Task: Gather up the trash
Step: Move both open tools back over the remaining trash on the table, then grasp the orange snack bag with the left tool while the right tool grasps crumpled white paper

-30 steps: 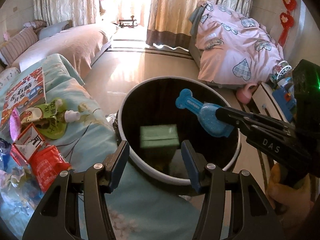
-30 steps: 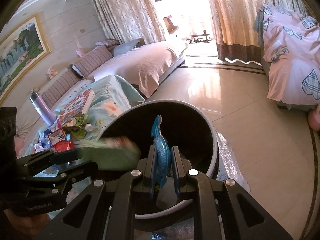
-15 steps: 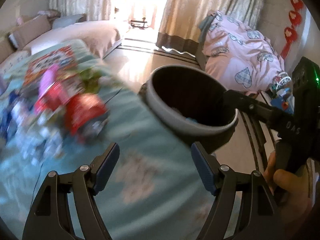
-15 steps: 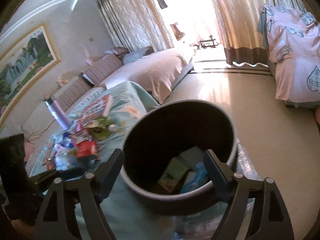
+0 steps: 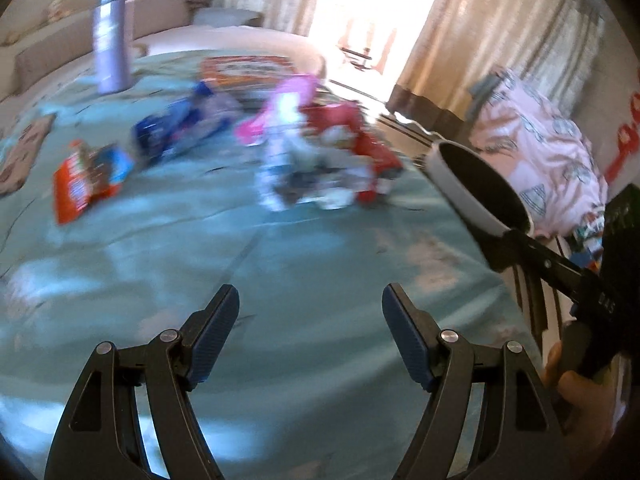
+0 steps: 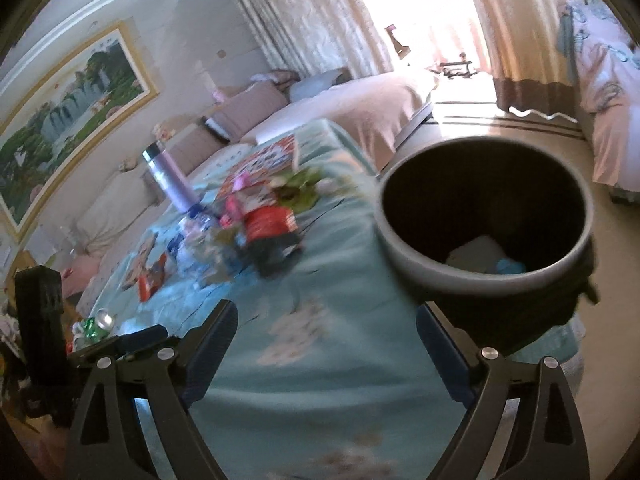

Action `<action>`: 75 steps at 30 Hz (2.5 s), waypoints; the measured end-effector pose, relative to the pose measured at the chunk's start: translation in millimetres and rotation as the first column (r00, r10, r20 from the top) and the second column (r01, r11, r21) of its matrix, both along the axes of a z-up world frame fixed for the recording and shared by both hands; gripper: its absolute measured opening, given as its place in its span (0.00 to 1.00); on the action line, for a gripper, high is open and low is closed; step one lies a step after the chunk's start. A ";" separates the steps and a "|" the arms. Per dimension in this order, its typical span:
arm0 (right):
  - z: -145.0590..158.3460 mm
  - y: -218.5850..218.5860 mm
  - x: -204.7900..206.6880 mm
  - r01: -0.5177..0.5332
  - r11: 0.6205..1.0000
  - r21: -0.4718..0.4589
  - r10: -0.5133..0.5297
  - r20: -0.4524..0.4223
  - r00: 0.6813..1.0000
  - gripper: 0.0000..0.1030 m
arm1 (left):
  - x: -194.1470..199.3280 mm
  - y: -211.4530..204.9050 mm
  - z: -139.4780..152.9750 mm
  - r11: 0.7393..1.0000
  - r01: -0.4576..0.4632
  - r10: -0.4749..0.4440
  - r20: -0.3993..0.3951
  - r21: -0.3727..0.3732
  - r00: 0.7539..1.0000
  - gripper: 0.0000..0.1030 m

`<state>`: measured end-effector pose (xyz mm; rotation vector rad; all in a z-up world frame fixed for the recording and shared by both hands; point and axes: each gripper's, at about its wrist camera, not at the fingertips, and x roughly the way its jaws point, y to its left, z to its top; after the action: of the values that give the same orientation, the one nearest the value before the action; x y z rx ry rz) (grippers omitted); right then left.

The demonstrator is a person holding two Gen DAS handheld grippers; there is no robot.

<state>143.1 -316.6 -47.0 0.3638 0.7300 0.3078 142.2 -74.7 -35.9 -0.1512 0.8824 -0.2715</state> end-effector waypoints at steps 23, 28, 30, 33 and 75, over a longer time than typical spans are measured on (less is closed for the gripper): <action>12.1 116.8 18.8 -0.029 0.997 -0.072 0.028 -0.006 1.000 0.89 | 14.8 128.6 -6.8 0.993 -0.110 0.107 -0.066 -0.042 0.992 0.74; 20.1 126.5 31.3 -0.009 0.995 -0.095 0.011 0.026 1.000 0.87 | 38.9 146.6 -5.1 0.988 -0.149 0.146 -0.085 -0.030 0.986 0.74; 20.7 131.0 41.6 -0.006 0.994 -0.110 0.009 0.026 1.000 0.80 | 48.7 151.4 -2.9 0.985 -0.171 0.169 -0.073 -0.022 0.983 0.75; 18.1 137.4 53.2 -0.018 0.990 -0.137 0.021 0.023 1.000 0.75 | 66.1 154.4 -3.4 0.979 -0.205 0.203 -0.075 -0.017 0.976 0.77; 22.5 -5.5 -29.6 0.039 0.999 -0.031 -0.037 0.064 0.997 0.08 | -12.0 -30.7 27.6 0.993 0.121 -0.120 0.056 -0.016 0.991 0.01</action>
<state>113.5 -322.1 -24.4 0.3353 0.6644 0.2697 130.2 -105.4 -8.3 -0.1078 0.8359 -0.3953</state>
